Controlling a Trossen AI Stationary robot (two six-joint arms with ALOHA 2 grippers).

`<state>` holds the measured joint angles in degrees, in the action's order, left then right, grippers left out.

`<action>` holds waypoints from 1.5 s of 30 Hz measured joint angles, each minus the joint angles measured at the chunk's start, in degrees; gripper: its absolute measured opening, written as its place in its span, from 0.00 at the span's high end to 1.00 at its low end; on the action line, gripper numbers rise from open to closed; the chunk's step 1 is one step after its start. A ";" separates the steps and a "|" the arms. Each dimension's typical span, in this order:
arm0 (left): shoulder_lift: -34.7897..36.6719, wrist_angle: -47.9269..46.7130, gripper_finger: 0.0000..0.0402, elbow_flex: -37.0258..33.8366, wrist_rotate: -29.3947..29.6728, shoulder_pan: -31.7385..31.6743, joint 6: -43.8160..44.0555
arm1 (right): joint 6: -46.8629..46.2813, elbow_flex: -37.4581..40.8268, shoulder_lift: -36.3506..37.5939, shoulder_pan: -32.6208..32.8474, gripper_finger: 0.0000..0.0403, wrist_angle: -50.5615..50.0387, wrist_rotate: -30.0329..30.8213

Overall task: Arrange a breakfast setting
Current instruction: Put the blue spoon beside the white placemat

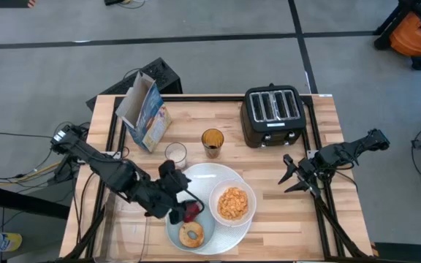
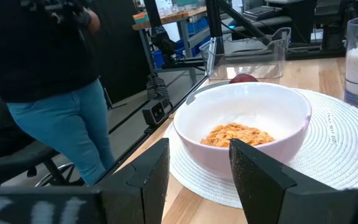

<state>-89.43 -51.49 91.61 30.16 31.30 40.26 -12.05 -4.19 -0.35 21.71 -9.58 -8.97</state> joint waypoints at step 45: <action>0.00 15.70 0.20 33.16 -5.78 -30.78 -37.65 | 10.78 0.20 0.01 -1.51 0.52 41.40 10.68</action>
<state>-89.43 -35.79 124.77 24.37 0.52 2.61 -1.27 -3.99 -0.34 20.21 31.81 1.72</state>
